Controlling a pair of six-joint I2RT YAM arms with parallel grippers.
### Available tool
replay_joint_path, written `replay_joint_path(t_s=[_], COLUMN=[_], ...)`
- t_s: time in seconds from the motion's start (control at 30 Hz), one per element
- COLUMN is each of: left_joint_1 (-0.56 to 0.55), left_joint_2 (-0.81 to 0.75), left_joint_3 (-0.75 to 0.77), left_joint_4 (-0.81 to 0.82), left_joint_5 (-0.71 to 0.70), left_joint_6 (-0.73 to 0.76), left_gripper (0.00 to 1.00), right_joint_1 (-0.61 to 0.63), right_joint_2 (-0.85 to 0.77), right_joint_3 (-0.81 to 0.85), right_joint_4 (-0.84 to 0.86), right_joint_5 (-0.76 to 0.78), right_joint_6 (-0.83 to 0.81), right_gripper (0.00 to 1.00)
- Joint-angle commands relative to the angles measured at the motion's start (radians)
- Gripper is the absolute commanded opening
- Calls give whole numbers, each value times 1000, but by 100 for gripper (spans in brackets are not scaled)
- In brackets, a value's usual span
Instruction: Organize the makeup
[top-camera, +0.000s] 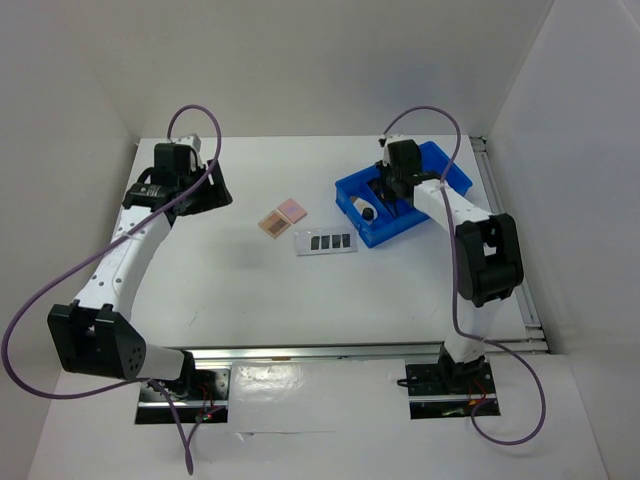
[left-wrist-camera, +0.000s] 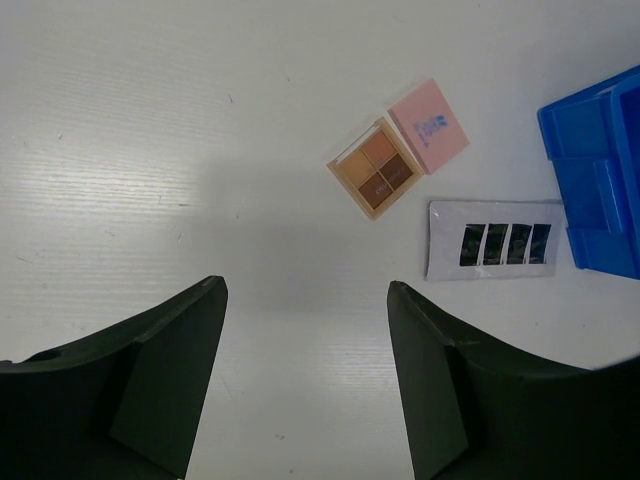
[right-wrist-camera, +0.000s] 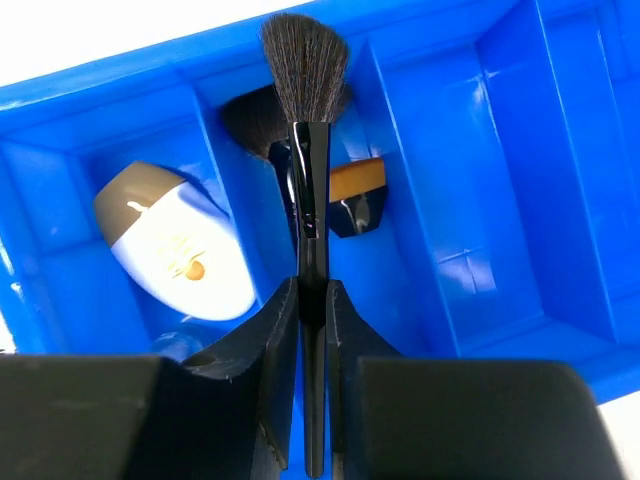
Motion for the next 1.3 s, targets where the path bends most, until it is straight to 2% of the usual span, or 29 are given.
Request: replay_joint_path(t_s=[0.0, 0.03, 0.13, 0.3, 0.37, 0.4, 0.47, 0.53, 0.63, 0.67, 0.8, 0.93, 1.27], left_joint_1=[2, 2, 2, 2, 2, 2, 2, 2, 2, 2, 2, 2, 2], left_joint_2=[7, 7, 7, -22, -31, -31, -42, -51, -51, -51, -91, -149, -111], left_joint_3=[40, 40, 40, 40, 40, 40, 40, 40, 40, 40, 36, 14, 45], left_joint_4=[14, 14, 14, 5, 5, 5, 5, 5, -14, -27, -58, -26, -58], left_joint_5=[1, 1, -13, -13, -13, -22, -22, -22, -22, -38, -134, -134, -114], left_joint_6=[19, 19, 19, 19, 29, 29, 29, 29, 10, 1, -63, -54, -36], left_gripper=[79, 79, 79, 79, 79, 79, 79, 79, 79, 79, 79, 79, 79], right_joint_1=[-17, -17, -17, -7, 22, 47, 81, 142, 237, 257, 332, 380, 423], right_joint_2=[9, 20, 20, -64, -145, -168, -201, -189, -86, -59, 72, 196, 411], right_joint_3=[25, 34, 86, 118, 118, 118, 134, 167, 252, 288, 371, 479, 640], right_joint_4=[68, 68, 36, 27, 50, 62, 62, 30, -45, -79, -124, -169, -191], right_joint_5=[-25, -25, -37, -2, -14, -35, -92, -189, -218, -218, -235, -223, -99], right_joint_6=[-14, -14, -14, -5, 23, 55, 92, 122, 153, 162, 198, 189, 144], right_gripper=[13, 35, 65, 67, 58, 48, 43, 43, 58, 66, 81, 82, 84])
